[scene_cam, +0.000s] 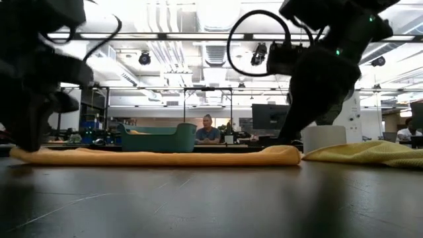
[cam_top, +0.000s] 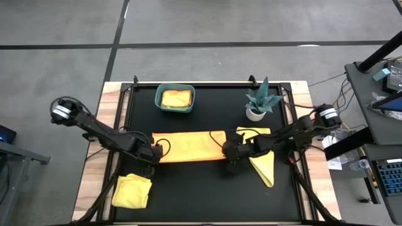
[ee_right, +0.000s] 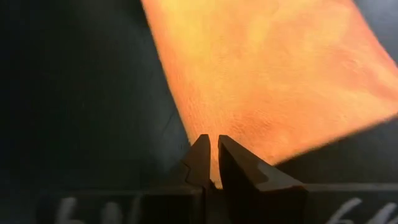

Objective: Fold microfiber towels
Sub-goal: Fold the orange microfiber cloth

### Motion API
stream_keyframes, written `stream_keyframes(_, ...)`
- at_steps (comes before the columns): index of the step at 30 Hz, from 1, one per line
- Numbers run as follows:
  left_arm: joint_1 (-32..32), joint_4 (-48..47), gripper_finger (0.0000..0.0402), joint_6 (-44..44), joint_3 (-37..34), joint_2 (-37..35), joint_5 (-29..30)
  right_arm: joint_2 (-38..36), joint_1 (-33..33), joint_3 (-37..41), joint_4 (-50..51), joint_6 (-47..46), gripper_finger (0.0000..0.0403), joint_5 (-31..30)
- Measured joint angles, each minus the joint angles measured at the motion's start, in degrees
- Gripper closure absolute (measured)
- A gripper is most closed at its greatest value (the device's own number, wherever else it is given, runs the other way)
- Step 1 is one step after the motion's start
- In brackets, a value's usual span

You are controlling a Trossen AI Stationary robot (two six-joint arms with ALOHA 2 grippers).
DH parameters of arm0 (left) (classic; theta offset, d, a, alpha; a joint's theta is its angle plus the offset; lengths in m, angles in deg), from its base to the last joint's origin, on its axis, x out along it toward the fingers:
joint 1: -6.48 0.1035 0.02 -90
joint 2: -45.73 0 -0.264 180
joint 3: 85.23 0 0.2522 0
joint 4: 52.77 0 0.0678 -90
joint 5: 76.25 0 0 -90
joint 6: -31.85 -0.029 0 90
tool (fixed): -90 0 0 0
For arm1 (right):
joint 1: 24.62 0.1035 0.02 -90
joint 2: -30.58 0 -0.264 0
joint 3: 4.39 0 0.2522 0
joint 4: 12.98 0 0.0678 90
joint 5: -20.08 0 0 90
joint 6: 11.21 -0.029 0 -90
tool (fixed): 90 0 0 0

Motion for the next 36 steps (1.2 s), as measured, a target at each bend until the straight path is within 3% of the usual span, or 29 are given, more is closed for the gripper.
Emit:
stream_keyframes(7, 0.0, 1.3, 0.0392, 0.2, 0.0, -3.4, 4.4, -5.3, -2.6, 0.0, 3.2, -14.9, 0.0363, 1.2)
stream_keyframes(17, 0.0, 5.3, 0.0392, 0.2, -0.8, -2.9, 9.7, -2.4, -7.7, 0.0, 4.1, -28.3, 0.0261, 1.2)
stream_keyframes(26, 0.0, 5.4, 0.0392, 0.2, -0.8, -1.2, 10.3, 2.4, -9.4, 0.0, 3.1, -29.6, 0.0186, 1.4)
stream_keyframes(36, 0.0, 5.6, 0.0392, 0.2, -0.9, 2.8, 10.5, 7.0, -9.4, -0.1, -8.7, -28.4, 0.0172, 1.4)
